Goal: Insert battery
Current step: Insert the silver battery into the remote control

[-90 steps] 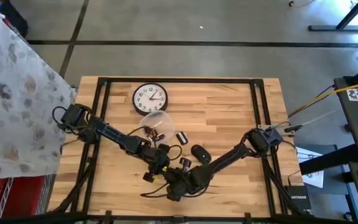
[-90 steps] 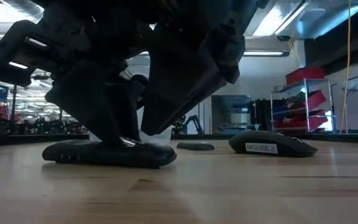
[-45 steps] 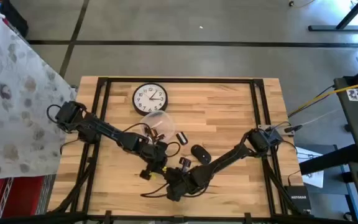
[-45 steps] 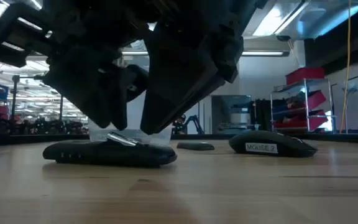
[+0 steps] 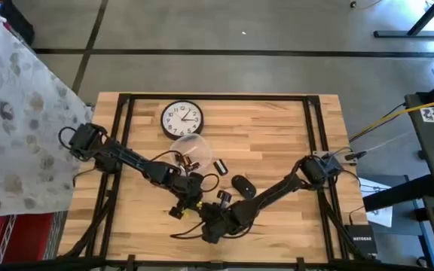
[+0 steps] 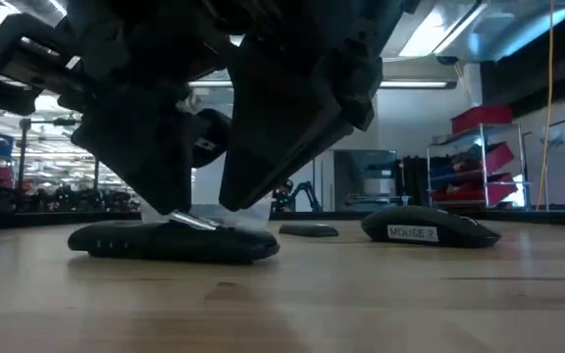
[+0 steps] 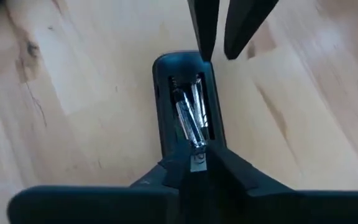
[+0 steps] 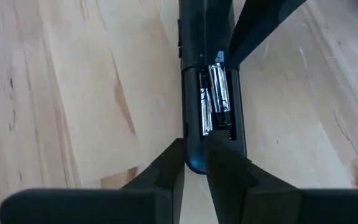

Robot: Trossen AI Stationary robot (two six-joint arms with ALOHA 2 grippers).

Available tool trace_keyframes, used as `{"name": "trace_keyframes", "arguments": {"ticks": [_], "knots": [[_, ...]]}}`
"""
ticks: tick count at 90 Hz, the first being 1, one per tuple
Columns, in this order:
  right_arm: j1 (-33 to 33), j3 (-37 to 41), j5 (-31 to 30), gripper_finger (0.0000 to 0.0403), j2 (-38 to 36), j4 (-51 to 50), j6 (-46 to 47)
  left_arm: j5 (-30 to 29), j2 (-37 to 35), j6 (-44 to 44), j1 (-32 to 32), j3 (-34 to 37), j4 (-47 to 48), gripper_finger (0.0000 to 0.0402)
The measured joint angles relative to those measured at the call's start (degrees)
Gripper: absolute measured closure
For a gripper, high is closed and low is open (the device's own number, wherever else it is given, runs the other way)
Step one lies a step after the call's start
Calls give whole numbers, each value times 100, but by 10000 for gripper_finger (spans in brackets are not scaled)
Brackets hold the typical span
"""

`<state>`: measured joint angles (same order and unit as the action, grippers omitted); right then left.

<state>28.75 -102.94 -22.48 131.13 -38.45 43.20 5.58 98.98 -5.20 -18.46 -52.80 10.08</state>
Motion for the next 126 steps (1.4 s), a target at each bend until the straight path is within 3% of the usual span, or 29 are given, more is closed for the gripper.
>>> {"name": "trace_keyframes", "arguments": {"ticks": [60, 102, 126], "knots": [[9, 0, -2, 355, 0, 234, -2, 38, 583, -249, 43, -9, -527, 382], [-191, 6, -289, 355, 0, 201, 414, 18, 590, -356, 271, 7, -582, 382], [-249, 600, -501, 360, -29, 1083, 577, 33, 590, -286, 275, 9, -562, 382]]}}
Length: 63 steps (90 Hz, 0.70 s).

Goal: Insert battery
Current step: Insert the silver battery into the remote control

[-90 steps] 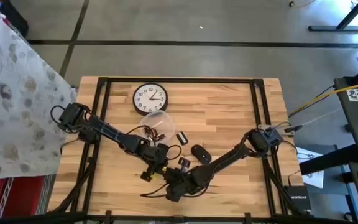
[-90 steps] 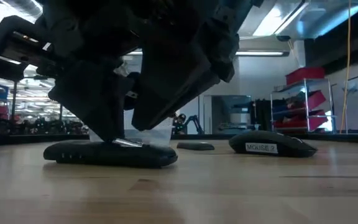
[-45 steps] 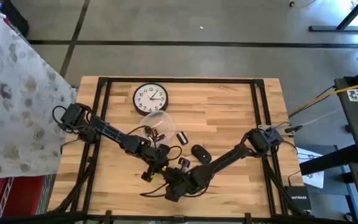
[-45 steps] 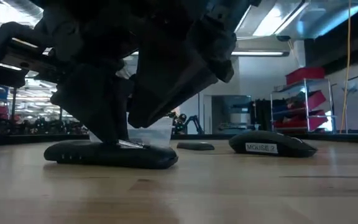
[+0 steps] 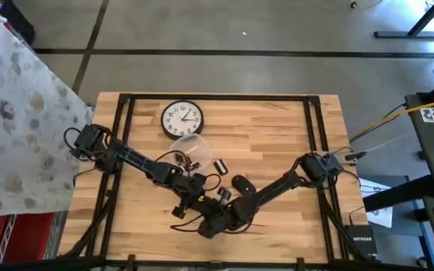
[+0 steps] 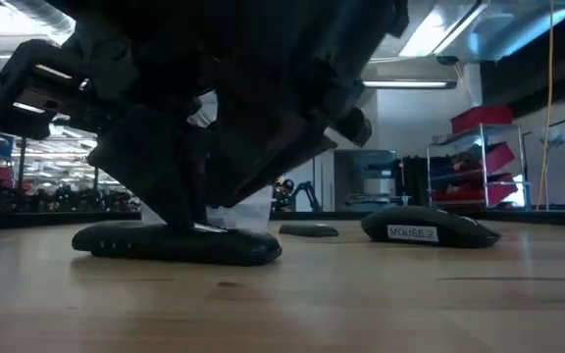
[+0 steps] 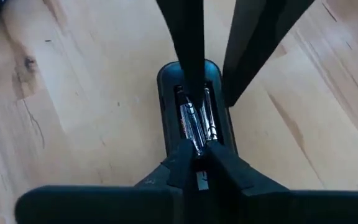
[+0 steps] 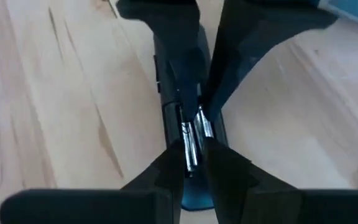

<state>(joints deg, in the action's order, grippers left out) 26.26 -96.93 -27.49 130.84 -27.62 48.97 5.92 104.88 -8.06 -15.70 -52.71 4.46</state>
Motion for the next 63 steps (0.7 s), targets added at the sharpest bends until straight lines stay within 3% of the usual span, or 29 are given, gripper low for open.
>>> {"name": "trace_keyframes", "arguments": {"ticks": [22, 63], "knots": [[-9, 112, -258, 399, 14, 225, 63, 46, 0, 9, 7, 0, 8, 382], [-66, 103, -366, 403, 186, 284, 67, 116, 0, 34, 13, 7, -16, 382]]}}
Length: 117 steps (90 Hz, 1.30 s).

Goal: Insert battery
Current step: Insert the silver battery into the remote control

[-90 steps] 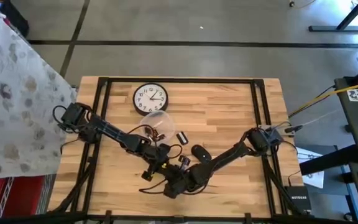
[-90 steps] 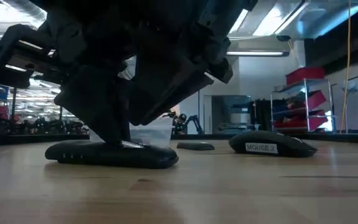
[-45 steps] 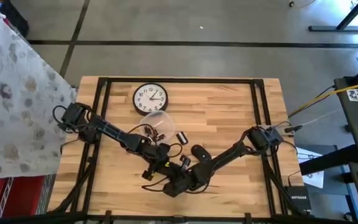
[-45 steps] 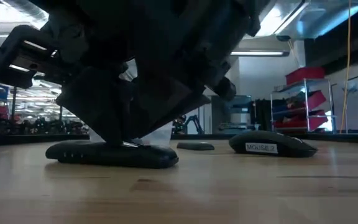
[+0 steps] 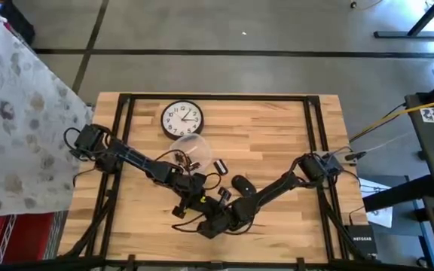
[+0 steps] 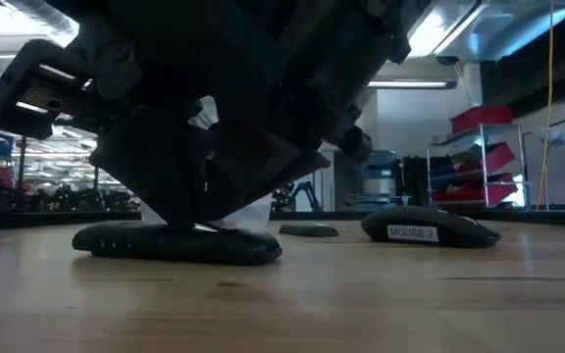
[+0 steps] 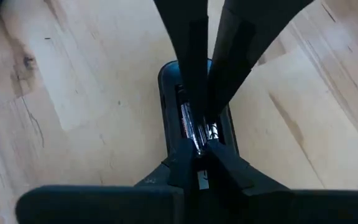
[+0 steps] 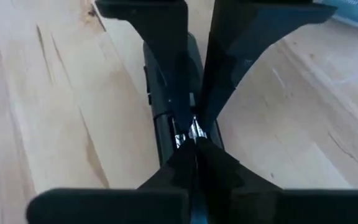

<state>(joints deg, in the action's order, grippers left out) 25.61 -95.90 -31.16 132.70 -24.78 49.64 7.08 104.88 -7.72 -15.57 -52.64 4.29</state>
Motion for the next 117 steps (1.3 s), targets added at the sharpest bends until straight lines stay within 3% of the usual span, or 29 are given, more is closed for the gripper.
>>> {"name": "trace_keyframes", "arguments": {"ticks": [39, 64, 89, 117], "knots": [[-4, -9, -130, 403, 66, 24, 3, 32, -11, 109, -2, 146, -157, 382], [35, 0, -600, 403, 84, 174, 137, 30, -11, 169, 2, 149, -85, 382], [97, 44, -1487, 403, 71, -155, 365, 19, -14, 157, 2, 166, -90, 382], [101, 11, -960, 403, 82, -228, 450, 1, -15, 144, -7, 164, -68, 382]]}}
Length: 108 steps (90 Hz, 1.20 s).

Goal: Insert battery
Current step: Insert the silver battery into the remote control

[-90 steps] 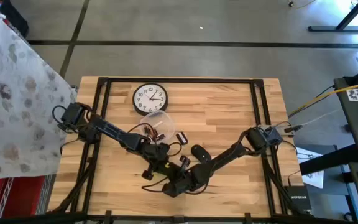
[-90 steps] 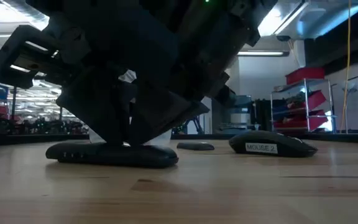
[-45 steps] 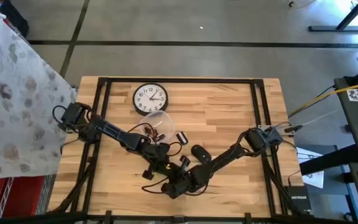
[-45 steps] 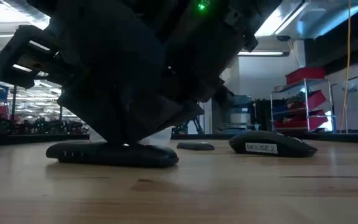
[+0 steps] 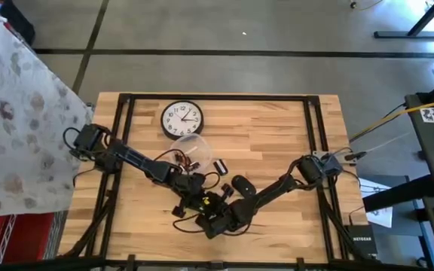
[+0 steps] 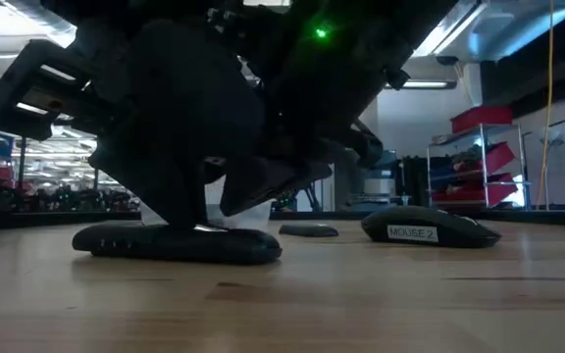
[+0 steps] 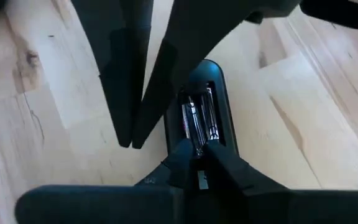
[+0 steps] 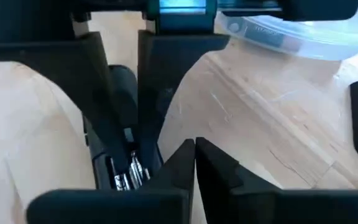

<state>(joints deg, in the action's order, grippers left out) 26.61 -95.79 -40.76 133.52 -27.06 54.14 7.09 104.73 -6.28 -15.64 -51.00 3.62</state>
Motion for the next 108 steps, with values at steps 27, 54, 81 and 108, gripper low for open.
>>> {"name": "trace_keyframes", "arguments": {"ticks": [27, 54, 81, 108], "knots": [[0, 7, 418, 403, -3, -24, -354, 37, 0, 29, 4, 2, 10, 382], [-4, 7, 333, 403, 8, -14, -338, 41, 0, 53, 7, 2, 18, 382], [-55, 15, 587, 403, 37, 130, -574, 65, -2, 6, 7, 13, -30, 382], [-76, 101, 672, 403, -33, 140, -594, 275, -51, 114, 48, 11, 5, 344]]}}
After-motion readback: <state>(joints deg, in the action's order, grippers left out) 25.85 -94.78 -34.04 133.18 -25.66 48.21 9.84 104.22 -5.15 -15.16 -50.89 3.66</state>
